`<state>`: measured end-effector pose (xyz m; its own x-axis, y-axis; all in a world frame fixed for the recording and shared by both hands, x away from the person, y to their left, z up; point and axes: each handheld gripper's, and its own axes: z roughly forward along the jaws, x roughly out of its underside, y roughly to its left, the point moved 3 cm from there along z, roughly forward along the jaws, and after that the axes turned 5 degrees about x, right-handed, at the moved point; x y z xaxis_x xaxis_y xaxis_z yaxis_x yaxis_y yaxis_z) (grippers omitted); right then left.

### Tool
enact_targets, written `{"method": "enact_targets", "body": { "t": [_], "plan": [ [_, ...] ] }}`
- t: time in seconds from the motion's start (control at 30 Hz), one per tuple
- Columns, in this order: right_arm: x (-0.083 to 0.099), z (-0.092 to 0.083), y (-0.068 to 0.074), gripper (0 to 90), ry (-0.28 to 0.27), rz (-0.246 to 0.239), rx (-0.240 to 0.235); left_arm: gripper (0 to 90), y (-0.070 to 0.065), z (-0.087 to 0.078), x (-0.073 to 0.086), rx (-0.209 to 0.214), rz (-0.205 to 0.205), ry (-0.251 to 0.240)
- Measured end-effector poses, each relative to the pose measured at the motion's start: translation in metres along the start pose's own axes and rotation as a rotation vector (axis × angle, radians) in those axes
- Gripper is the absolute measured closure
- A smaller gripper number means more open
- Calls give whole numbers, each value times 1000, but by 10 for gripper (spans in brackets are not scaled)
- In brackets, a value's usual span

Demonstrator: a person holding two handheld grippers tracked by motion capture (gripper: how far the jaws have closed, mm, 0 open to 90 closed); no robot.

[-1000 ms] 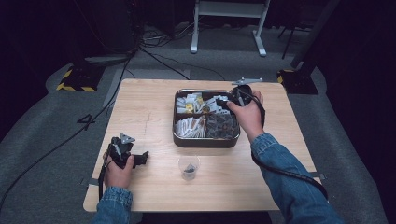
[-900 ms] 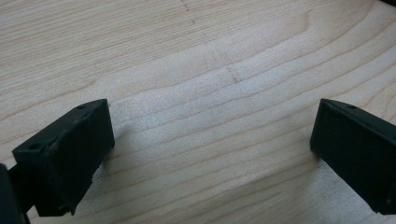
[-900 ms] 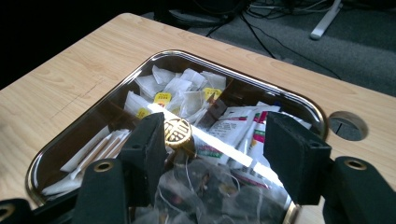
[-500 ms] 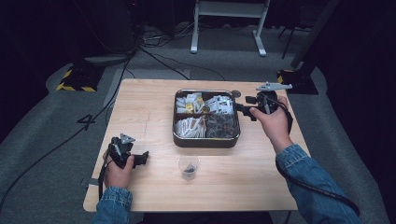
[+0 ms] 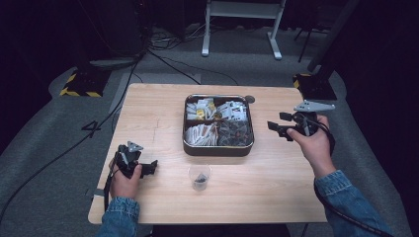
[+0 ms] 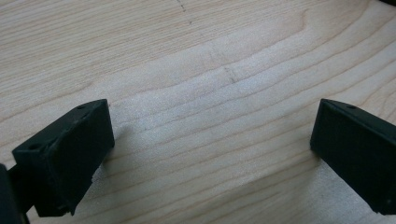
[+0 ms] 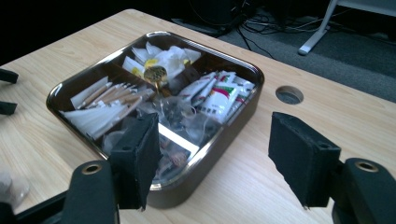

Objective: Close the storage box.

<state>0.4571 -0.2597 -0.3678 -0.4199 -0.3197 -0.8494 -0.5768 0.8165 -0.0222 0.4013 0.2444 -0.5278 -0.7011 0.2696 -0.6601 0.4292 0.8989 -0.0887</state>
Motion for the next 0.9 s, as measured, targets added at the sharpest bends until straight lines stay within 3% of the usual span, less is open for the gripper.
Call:
{"method": "enact_targets", "body": {
  "t": [0.3,0.43,0.47,0.9],
  "plan": [
    [40,-11,-16,333,10,-9,20,0,0,0,0,0,0,0],
    [56,-15,-23,332,-18,22,28,0,0,0,0,0,0,0],
    [64,-16,-26,334,-32,49,38,0,0,0,0,-1,0,0],
    [100,-5,-35,328,65,56,42,0,0,0,0,0,0,0]
  ]
}}
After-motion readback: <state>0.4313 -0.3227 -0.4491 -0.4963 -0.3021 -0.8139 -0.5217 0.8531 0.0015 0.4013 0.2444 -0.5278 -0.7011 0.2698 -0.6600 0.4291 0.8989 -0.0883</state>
